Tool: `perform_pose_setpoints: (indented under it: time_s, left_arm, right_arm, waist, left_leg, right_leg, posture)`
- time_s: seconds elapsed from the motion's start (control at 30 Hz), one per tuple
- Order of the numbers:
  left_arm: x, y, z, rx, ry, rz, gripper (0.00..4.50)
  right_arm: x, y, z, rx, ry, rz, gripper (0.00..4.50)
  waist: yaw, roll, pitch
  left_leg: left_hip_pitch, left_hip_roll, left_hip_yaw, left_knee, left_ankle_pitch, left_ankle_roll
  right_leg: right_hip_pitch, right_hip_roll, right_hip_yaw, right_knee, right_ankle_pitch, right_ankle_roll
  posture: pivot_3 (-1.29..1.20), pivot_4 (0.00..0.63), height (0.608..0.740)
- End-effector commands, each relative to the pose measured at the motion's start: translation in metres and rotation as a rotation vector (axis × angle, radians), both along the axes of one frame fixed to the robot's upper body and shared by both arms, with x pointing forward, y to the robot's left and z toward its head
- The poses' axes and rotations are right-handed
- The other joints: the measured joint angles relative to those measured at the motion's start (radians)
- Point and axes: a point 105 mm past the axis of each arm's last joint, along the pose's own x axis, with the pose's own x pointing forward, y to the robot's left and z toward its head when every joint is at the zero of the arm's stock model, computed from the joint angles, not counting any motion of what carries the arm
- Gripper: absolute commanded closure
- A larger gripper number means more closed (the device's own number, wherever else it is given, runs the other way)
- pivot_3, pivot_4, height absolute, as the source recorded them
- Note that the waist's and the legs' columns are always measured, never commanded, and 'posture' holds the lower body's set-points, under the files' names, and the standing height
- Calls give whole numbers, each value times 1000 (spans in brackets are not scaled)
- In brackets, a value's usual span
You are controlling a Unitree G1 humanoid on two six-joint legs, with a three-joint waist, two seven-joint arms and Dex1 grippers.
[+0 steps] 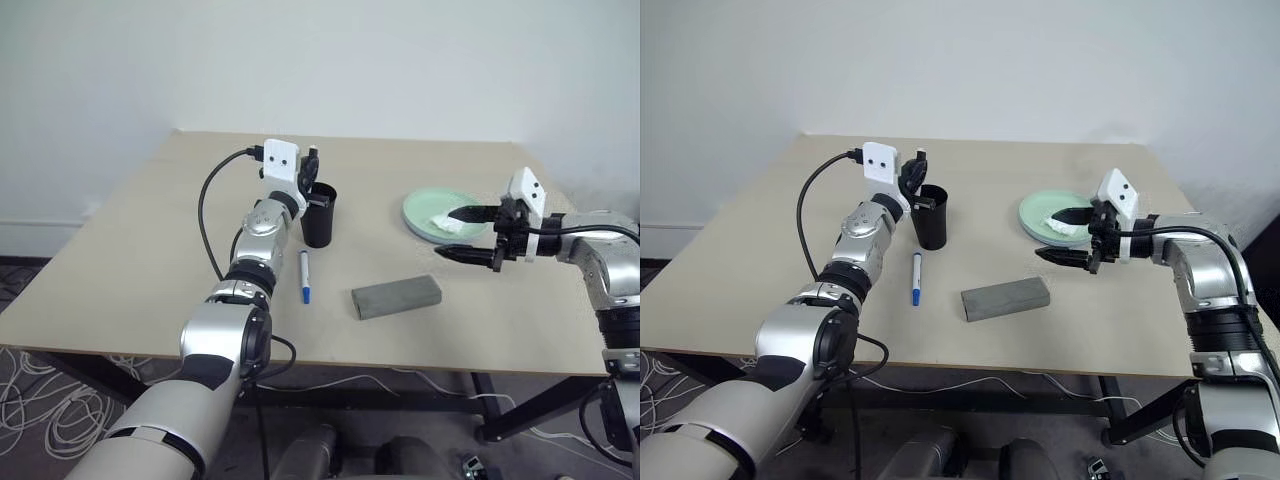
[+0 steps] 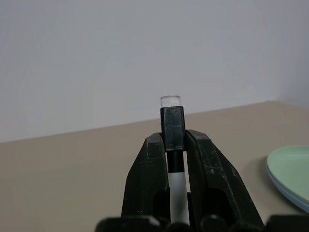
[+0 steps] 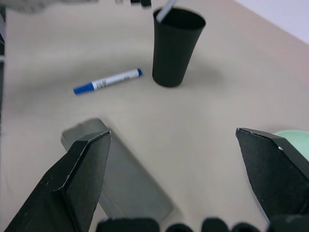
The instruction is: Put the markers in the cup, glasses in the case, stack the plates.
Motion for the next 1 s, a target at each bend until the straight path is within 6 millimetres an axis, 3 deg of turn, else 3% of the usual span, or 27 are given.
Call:
perform_pose_setpoints:
  time_s: [0.03,0.2,0.43,0.57,0.67,0.77,0.9,1.0]
  left_arm:
    - [0,-1,12,13,-45,-3,4019]
    - [0,-3,13,9,-45,-7,2449]
    - [0,-8,19,-7,-61,-34,2449]
    - [-4,-25,31,-6,-68,-148,2449]
    - [-20,-58,26,14,56,-430,2449]
    - [-47,-71,18,119,160,-611,2449]
    - [-71,-68,-1,279,320,-648,2449]
    - [-80,-54,-21,397,451,-576,2449]
  right_arm:
    - [-2,1,33,46,-108,22,0]
    - [-2,2,32,42,-118,25,0]
    - [-1,2,31,32,-118,19,0]
    - [0,2,29,23,-114,14,0]
    - [0,1,28,20,-111,13,0]
    - [0,2,27,17,-109,12,0]
    - [2,2,27,14,-108,11,0]
    - [2,3,26,10,-105,12,0]
  waist:
    - [0,0,0]
    - [0,0,0]
    - [0,0,0]
    - [0,0,0]
    - [0,0,0]
    - [-8,0,0]
    - [-27,1,0]
    - [-33,1,0]
  left_leg:
    - [0,0,0,0,0,0]
    - [0,0,0,0,0,0]
    - [0,0,0,0,0,0]
    - [0,0,0,0,0,0]
    - [0,0,0,0,0,0]
    - [-1,0,0,0,0,0]
    - [0,0,0,-1,0,0]
    - [0,0,-1,-2,0,0]
  right_leg:
    - [0,0,0,0,0,0]
    - [0,0,0,0,0,0]
    - [0,0,0,0,0,0]
    - [0,0,0,0,0,0]
    - [0,0,0,0,0,0]
    - [0,0,0,0,0,0]
    - [0,1,2,0,1,-3]
    - [-2,2,2,1,1,-2]
  posture:
    - [0,0,727]
    - [0,0,727]
    - [0,0,727]
    - [0,0,727]
    - [0,0,727]
    - [0,0,727]
    - [0,0,727]
    - [0,0,727]
